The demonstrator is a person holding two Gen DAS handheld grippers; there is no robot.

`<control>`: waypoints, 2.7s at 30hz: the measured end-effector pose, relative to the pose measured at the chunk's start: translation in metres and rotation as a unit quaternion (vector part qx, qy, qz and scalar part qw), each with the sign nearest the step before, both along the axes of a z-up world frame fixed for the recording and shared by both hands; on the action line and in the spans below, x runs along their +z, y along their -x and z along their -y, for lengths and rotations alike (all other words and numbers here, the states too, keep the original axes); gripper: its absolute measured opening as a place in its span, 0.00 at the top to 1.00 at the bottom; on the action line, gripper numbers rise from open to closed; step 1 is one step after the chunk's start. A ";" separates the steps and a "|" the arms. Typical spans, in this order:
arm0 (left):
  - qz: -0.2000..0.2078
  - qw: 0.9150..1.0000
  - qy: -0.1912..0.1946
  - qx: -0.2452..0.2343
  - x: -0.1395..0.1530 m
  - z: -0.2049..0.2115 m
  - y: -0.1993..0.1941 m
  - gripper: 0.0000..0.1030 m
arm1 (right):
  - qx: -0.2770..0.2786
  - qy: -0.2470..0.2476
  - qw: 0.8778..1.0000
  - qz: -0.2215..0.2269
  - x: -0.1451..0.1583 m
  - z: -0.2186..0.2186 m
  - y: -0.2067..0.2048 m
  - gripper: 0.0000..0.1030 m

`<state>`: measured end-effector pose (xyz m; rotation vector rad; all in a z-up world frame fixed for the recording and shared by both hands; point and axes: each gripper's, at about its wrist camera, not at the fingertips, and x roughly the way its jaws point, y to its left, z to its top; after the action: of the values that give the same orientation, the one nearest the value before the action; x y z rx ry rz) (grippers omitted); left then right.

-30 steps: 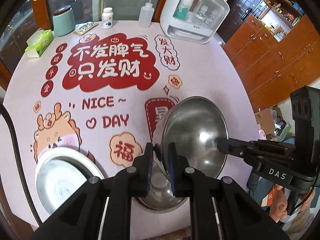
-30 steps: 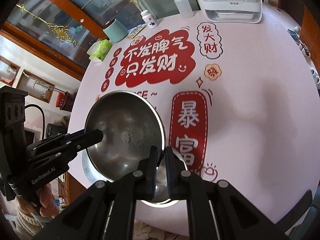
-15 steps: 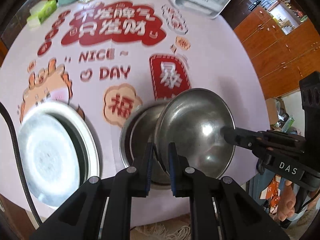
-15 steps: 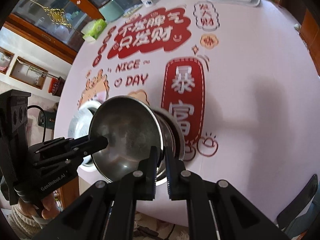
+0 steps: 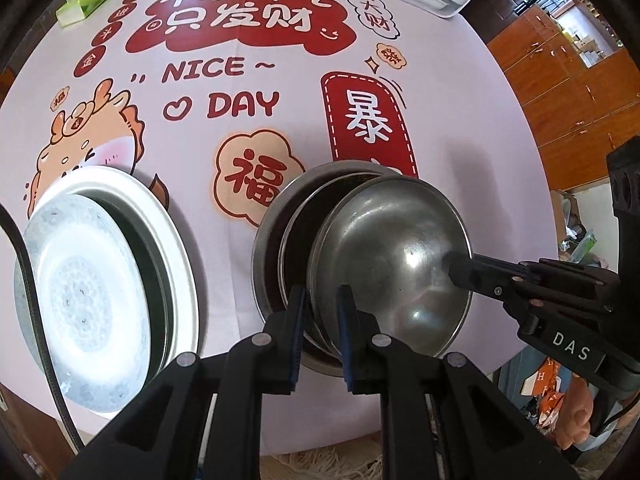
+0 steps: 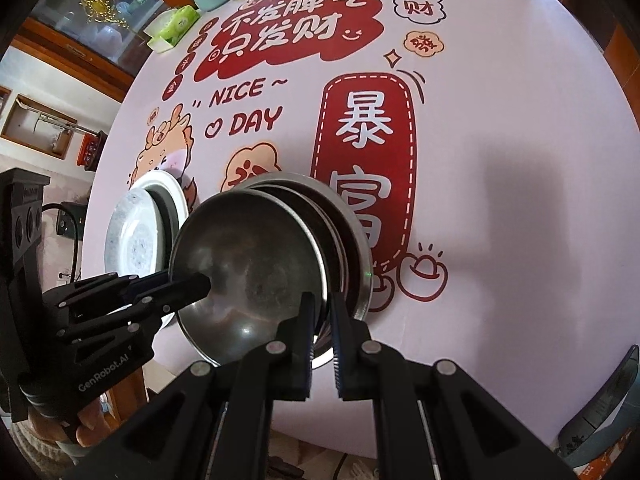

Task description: Organize plates and bowls

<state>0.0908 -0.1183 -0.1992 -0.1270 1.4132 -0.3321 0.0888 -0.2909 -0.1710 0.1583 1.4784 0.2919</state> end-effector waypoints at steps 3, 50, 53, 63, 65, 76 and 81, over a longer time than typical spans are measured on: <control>-0.001 1.000 0.002 -0.003 -0.001 0.001 -0.001 0.83 | -0.002 0.003 1.000 -0.002 -0.002 -0.001 -0.001 0.93; 0.069 0.998 0.010 0.002 0.045 -0.009 -0.013 0.25 | 0.032 0.010 0.996 0.078 0.032 0.000 0.008 0.73; 0.070 0.997 0.009 0.000 0.045 -0.009 -0.013 0.22 | 0.035 0.000 0.995 0.091 0.039 -0.001 0.011 0.73; 0.051 0.999 0.013 0.008 0.029 -0.017 -0.010 0.22 | 0.030 -0.014 0.995 0.090 0.034 0.004 0.017 0.50; 0.045 0.999 0.014 0.010 0.024 -0.018 -0.011 0.22 | 0.029 -0.008 0.996 0.083 0.028 0.005 0.016 0.50; -0.019 0.999 0.038 0.018 -0.024 -0.023 -0.015 0.22 | 0.002 -0.020 0.999 0.027 -0.013 0.011 0.008 0.50; -0.037 0.998 0.056 0.017 -0.034 -0.025 -0.017 0.22 | -0.014 -0.046 0.999 0.004 -0.025 0.015 0.004 0.50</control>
<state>0.1079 -0.0934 -0.2334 -0.2579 1.4634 -0.3816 0.0843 -0.3055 -0.1964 0.2505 1.4556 0.3372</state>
